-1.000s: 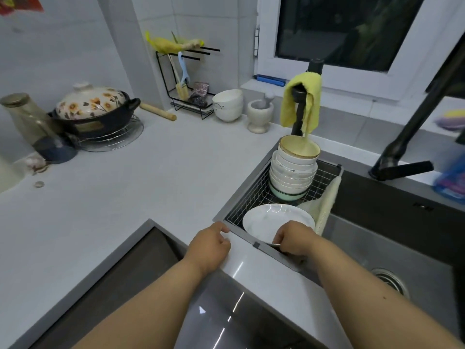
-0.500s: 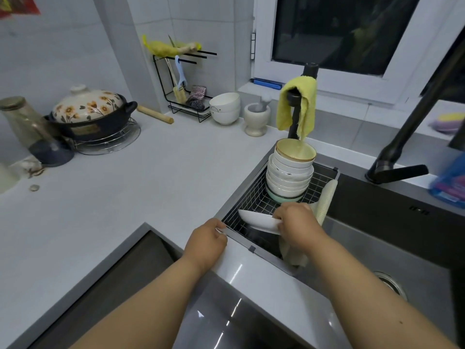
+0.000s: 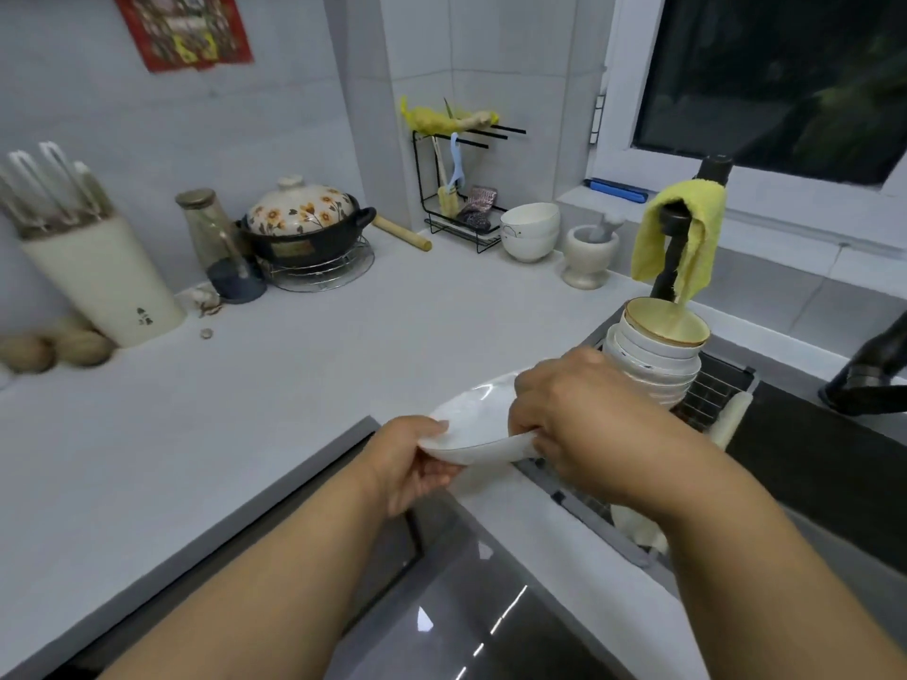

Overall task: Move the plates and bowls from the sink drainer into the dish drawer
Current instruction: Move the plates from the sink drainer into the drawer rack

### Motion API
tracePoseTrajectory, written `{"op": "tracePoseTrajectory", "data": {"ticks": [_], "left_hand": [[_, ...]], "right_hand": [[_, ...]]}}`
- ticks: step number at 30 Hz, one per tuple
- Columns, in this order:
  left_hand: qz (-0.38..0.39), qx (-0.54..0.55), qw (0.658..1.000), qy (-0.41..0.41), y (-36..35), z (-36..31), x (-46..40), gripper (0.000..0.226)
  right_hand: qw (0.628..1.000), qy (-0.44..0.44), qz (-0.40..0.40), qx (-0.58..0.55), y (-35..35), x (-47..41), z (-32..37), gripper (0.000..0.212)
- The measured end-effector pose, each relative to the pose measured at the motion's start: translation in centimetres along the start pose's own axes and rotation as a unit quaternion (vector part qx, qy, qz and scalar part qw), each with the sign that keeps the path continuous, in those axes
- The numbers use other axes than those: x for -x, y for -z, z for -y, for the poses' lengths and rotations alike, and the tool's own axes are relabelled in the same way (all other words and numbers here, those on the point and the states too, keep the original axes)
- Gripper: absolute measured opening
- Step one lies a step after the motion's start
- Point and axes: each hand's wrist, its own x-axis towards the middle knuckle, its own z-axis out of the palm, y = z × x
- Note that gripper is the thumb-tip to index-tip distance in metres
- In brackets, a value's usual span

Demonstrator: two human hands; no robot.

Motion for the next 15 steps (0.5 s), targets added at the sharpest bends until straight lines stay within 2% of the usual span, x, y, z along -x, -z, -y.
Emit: {"op": "tracePoseTrajectory", "data": {"ticks": [1,3,5,8,10,12,15], "left_hand": [[-0.010,0.015,1.000,-0.008,1.1,0.0,0.7,0.013],[-0.037,0.028,0.999,-0.024,3.2,0.2,2.1,0.013],[-0.073,0.047,0.995,-0.044,5.3,0.7,3.5,0.015],[-0.122,0.079,0.986,-0.086,8.4,1.8,6.1,0.014],[-0.151,0.093,0.978,-0.106,10.6,2.7,8.0,0.012],[-0.187,0.098,0.970,-0.120,12.9,3.8,10.3,0.011],[-0.229,0.110,0.958,-0.135,16.5,5.7,13.9,0.014]], "right_hand": [[1.000,0.021,-0.017,-0.009,-0.1,-0.4,0.6,0.022],[0.997,0.055,-0.034,-0.042,-0.4,-1.3,1.7,0.020],[0.987,0.057,-0.062,-0.135,-0.7,-1.9,3.1,0.013],[0.932,-0.023,-0.190,-0.308,-0.9,-3.0,5.8,0.015],[0.894,-0.117,-0.246,-0.357,-1.6,-4.1,7.7,0.025],[0.871,-0.202,-0.217,-0.392,-2.6,-5.2,9.8,0.040],[0.822,-0.266,-0.074,-0.498,-4.3,-6.2,13.6,0.055]]}}
